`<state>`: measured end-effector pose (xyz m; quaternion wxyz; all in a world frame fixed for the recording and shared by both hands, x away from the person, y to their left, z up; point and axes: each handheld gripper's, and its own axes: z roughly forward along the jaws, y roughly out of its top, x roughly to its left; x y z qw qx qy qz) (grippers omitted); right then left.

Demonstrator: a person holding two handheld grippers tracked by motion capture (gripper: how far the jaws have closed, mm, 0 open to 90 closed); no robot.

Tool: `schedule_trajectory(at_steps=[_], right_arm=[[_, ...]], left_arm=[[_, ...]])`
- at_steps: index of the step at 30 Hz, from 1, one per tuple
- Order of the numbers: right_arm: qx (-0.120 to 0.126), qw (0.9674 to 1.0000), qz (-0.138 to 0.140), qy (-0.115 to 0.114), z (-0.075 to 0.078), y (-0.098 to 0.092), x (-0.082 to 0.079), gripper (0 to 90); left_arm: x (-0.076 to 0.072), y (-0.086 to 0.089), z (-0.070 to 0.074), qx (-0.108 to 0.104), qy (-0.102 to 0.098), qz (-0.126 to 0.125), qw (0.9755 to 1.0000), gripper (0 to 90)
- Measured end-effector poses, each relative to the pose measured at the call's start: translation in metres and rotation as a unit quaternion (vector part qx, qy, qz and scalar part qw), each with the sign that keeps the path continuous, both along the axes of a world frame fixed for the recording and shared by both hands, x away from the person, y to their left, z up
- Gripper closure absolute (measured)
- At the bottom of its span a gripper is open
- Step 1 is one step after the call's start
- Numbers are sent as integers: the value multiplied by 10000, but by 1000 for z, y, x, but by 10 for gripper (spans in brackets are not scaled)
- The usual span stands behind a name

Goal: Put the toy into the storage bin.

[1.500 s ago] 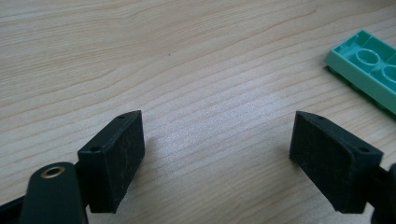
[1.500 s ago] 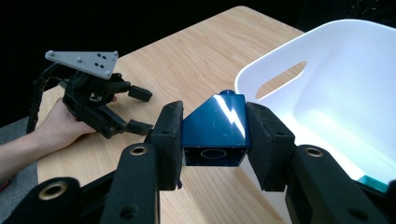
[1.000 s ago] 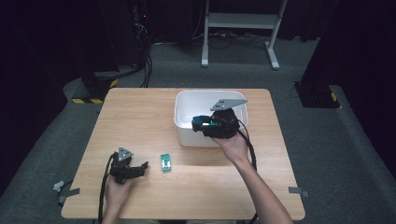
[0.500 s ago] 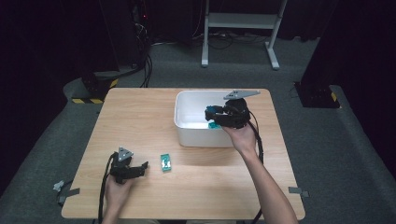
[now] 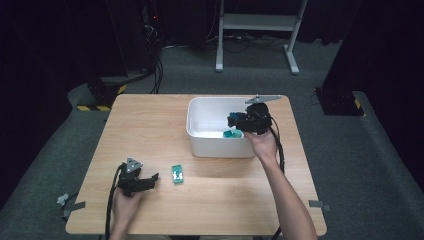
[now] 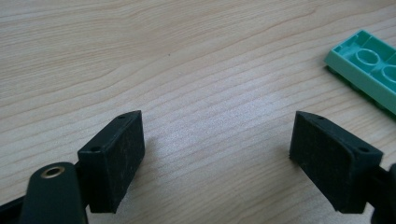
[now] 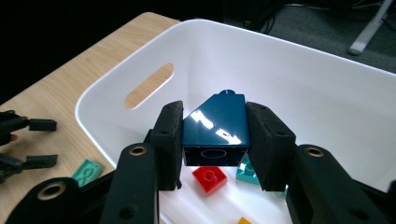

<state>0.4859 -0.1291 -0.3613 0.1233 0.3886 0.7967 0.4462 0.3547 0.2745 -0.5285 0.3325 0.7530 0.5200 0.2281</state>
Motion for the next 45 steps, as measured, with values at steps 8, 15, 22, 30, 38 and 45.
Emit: schedule_trajectory(at_steps=[8,15,22,30,38,45], right_arm=[[-120,9997,-201,-49,-8,-3,1,505],[89,9993,-196,-315,-10,-12,-18,495],[314,9981,-26,-533,-13,-18,-51,496],[434,9969,110,-645,-39,-24,-91,499],[229,9984,-4,-526,-79,-25,-113,488],[7,9996,-180,-205,-118,-28,-114,483]], left_arm=[[0,0,0,0,0,1,10000,180],[0,0,0,3,6,4,10000,180],[0,-1,0,9,9,15,10000,178],[0,0,0,-5,12,11,10000,176],[0,0,0,4,16,10,10000,175],[0,1,0,-4,24,-80,10000,173]])
